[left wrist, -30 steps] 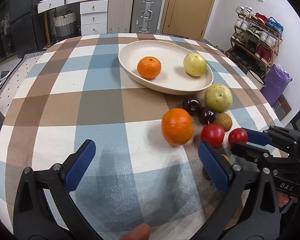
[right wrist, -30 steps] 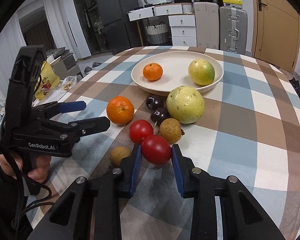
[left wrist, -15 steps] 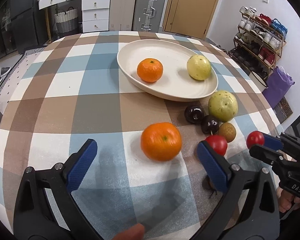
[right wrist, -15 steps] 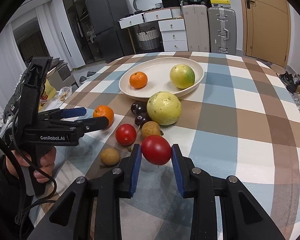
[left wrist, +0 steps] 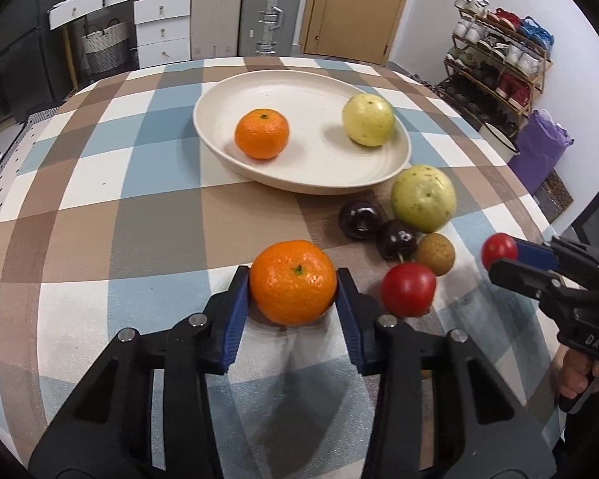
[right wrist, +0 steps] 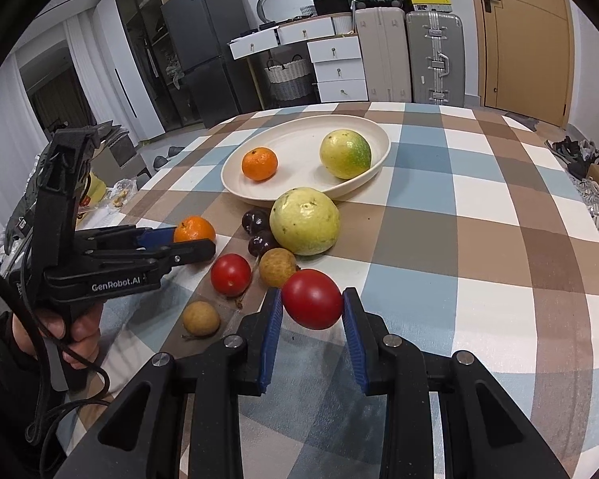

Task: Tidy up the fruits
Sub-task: 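Carry the orange and tomato onto the plate and open both tools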

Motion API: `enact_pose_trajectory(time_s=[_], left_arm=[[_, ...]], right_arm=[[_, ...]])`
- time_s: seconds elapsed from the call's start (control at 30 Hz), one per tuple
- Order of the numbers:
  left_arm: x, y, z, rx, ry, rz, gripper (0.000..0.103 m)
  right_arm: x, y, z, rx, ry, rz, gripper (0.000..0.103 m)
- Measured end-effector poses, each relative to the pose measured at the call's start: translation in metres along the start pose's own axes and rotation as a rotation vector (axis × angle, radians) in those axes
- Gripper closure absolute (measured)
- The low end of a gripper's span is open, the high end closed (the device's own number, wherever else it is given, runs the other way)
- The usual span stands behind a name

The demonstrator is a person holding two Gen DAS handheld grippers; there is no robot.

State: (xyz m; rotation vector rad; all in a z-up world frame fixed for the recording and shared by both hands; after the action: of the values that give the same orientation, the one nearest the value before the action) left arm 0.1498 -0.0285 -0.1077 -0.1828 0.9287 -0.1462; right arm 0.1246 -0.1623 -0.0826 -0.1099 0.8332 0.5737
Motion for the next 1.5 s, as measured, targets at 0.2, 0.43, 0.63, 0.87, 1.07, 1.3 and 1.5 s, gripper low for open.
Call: enact_pose_trajectory(time_s=[0.2,0.43,0.63,0.87,1.07,1.3,1.5], left_arm=[[-0.01,-0.006,0.0,0.003,-0.021,-0.027,0.064],[-0.032,-0.007,0.013,-0.016,-0.078,-0.042,0.064],[-0.053,-0.01,0.031,-0.009,-0.139,-0.039,0.064],[-0.066,-0.012,0.053,0.0,-0.187,-0.024,0.064],[-0.069,-0.011,0.069,-0.001,-0.209,-0.013,0.064],[-0.06,-0.011,0.086,0.013,-0.212,-0.011,0.064],[-0.041,-0.012,0.093,0.018,-0.191,-0.013,0.064]], right_arm=[[0.001,0.001,0.005,-0.012,-0.004,-0.004,0.072],[-0.007,0.0,0.021,-0.03,-0.042,-0.005,0.072],[-0.02,-0.002,0.042,-0.039,-0.087,0.006,0.072],[-0.028,-0.005,0.069,-0.048,-0.128,0.033,0.072],[-0.032,-0.005,0.092,-0.065,-0.152,0.043,0.072],[-0.021,-0.006,0.109,-0.068,-0.144,0.061,0.072],[-0.002,-0.005,0.118,-0.077,-0.118,0.069,0.072]])
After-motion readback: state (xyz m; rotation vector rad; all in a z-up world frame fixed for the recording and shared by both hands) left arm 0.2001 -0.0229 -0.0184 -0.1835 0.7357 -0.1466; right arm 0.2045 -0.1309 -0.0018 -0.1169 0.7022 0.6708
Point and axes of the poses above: each gripper's, at about its wrist camera, not at the fingertips, and x roughly the way its jaws point, y to its left, z to its top, the point moved 7 cm from there along x, roughly the way its jaws point, and after that the axes turned 6 degrees about -x, right-handed, at the moved point
